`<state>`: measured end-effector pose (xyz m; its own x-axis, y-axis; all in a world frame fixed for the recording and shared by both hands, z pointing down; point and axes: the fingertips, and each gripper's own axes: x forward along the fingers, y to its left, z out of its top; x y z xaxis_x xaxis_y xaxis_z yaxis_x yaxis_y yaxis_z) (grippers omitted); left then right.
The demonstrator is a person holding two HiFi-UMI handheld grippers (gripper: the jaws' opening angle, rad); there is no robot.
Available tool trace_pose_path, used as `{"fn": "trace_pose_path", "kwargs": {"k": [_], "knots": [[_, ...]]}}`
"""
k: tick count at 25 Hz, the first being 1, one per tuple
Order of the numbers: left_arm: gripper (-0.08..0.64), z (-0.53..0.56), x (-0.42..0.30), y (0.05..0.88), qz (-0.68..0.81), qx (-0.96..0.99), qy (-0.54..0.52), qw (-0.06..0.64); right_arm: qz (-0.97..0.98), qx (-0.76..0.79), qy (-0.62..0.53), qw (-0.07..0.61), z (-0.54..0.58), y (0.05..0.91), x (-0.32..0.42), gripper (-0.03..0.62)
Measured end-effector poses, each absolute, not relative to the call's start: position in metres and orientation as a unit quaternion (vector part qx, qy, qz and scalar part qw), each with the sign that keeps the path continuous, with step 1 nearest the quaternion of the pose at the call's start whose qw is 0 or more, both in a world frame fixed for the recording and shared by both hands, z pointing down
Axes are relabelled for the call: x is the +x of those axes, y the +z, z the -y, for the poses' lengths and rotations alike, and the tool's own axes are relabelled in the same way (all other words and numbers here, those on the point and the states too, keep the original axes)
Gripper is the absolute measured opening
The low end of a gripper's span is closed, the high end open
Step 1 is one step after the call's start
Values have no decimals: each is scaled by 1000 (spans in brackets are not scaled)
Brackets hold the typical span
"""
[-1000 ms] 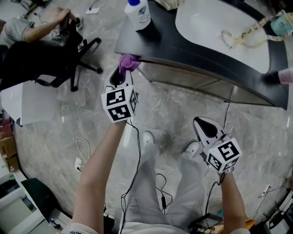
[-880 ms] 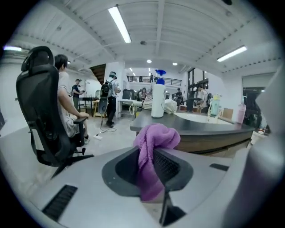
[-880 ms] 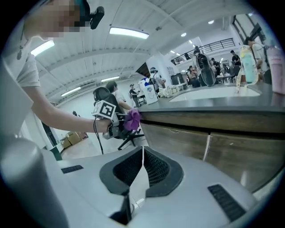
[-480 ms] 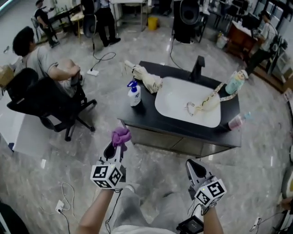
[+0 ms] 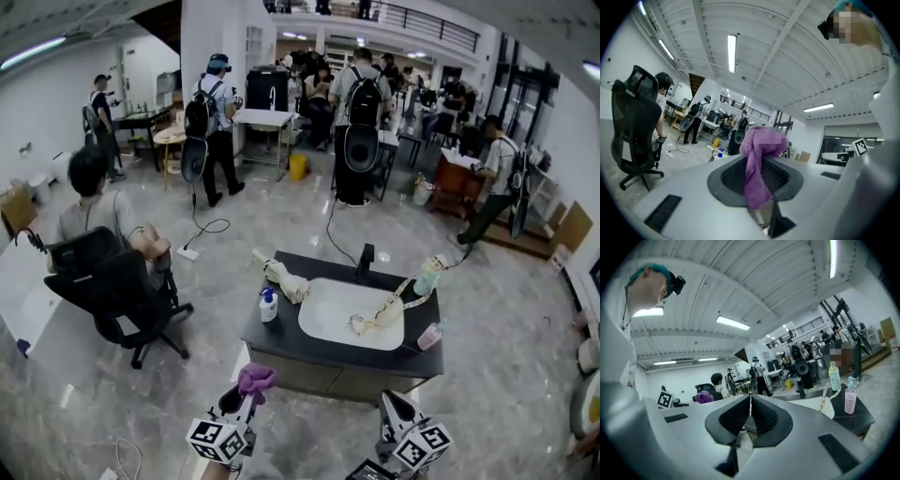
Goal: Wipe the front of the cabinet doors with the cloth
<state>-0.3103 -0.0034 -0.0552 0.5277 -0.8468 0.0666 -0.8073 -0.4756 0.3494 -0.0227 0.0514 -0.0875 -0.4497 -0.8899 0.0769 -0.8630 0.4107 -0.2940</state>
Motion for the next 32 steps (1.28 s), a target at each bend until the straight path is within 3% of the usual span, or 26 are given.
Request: {"fn": "trace_pose_path", "kwargs": {"k": [7, 15, 26, 32], "knots": [[77, 1, -328, -135, 443, 882, -72, 144, -798, -576, -136, 111, -69, -162, -40, 29], [78, 1, -339, -150, 364, 917, -59, 155, -789, -609, -71, 40, -104, -188, -104, 29], [78, -58, -324, -211, 323, 931, -118, 124, -801, -595, -57, 48, -167, -214, -128, 29], [78, -131, -311, -184, 348, 921, -87, 155, -811, -577, -65, 71, -224, -212, -111, 29]]}}
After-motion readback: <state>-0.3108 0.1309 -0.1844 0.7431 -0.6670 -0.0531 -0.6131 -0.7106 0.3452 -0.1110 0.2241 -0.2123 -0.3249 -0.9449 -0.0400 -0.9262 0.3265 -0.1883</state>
